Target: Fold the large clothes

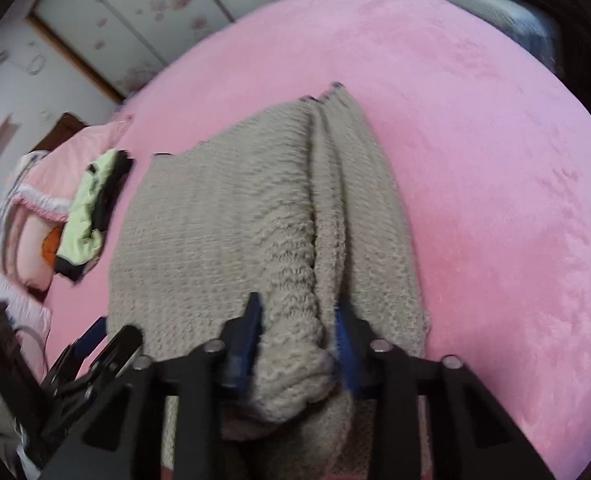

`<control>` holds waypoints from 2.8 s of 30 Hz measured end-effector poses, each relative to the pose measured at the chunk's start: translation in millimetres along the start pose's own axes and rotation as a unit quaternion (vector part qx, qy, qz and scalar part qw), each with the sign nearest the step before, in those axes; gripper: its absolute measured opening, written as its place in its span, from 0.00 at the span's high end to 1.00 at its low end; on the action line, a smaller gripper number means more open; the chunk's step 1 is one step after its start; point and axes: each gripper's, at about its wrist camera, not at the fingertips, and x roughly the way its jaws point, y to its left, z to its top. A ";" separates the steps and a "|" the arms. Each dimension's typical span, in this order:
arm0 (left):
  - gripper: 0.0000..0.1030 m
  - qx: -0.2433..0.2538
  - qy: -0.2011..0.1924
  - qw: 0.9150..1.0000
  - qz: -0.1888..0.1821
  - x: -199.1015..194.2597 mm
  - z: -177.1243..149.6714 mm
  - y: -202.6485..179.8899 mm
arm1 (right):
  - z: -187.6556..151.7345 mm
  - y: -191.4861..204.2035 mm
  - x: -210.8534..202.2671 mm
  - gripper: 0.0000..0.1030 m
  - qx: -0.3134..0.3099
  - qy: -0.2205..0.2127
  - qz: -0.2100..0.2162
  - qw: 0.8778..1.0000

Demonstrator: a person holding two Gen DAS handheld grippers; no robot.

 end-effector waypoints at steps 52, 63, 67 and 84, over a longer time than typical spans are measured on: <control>0.03 0.064 -0.023 0.995 0.066 -21.5 -62.8 -0.4 | -114.1 -15.3 -38.4 1.00 -0.097 -0.114 -0.121 0.981; 0.02 0.036 -0.007 0.998 0.044 -17.2 -58.7 11.7 | -115.0 -20.9 -32.8 1.00 -0.067 -0.112 -0.112 0.985; 0.01 0.033 -0.008 0.998 0.045 -18.9 -61.4 9.3 | -114.8 -20.0 -32.8 1.00 -0.058 -0.110 -0.110 0.986; 0.01 0.034 0.037 0.999 -0.009 -61.1 -43.5 0.1 | -109.3 15.9 -68.2 0.23 -0.069 -0.090 -0.039 0.993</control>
